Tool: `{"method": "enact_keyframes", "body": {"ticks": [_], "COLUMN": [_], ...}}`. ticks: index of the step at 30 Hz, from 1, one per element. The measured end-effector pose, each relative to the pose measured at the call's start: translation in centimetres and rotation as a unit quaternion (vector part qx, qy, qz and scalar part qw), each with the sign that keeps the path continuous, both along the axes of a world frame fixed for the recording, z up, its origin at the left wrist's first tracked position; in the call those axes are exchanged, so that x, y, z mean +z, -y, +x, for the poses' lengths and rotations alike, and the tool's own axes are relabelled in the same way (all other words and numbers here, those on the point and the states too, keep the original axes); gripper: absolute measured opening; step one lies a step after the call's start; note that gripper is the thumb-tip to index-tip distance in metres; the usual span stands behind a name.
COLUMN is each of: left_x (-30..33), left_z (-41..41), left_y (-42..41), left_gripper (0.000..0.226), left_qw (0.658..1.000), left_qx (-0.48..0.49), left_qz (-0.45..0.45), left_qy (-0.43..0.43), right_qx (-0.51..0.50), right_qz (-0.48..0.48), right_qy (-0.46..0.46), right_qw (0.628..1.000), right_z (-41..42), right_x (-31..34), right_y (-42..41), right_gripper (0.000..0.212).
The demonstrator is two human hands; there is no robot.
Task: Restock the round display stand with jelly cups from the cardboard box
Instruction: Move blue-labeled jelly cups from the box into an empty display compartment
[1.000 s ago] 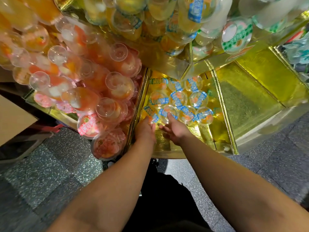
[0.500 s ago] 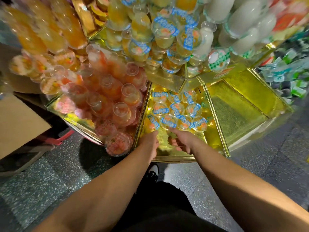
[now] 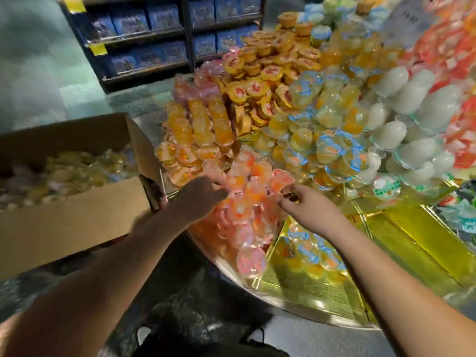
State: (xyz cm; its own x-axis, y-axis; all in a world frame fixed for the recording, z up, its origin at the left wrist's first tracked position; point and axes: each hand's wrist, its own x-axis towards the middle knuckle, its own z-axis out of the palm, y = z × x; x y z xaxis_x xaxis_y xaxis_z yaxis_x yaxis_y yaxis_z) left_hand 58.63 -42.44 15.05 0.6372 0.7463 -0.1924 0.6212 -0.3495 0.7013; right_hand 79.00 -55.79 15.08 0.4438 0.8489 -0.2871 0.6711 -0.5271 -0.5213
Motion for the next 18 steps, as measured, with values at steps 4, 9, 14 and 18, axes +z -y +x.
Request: {"method": "enact_keyframes", "body": {"ticks": [4, 9, 14, 18], "left_x": [1.0, 0.1, -2.3, -4.3], "left_z": [-9.9, -24.5, -38.0, -45.3], "left_y": [-6.5, -12.1, -17.0, -19.7], "left_gripper": [0.025, 0.038, 0.036, 0.039], "left_qw": [0.996, 0.981, 0.962, 0.952], "left_qx": [0.065, 0.157, 0.197, 0.202], "left_qz": [0.045, 0.077, 0.076, 0.017], "left_qy": [-0.048, -0.086, -0.174, -0.230], "right_qx": [0.109, 0.205, 0.272, 0.306], "right_qz": [0.027, 0.018, -0.018, -0.046], "right_qy": [0.060, 0.071, 0.077, 0.064], "right_qw": [0.992, 0.976, 0.959, 0.949], "right_z": [-7.6, -19.0, -30.1, -36.7], "right_x": [1.2, -0.3, -2.7, -5.5], "right_y": [-7.8, -16.5, -23.9, -28.2], "right_gripper": [0.038, 0.040, 0.042, 0.042]}}
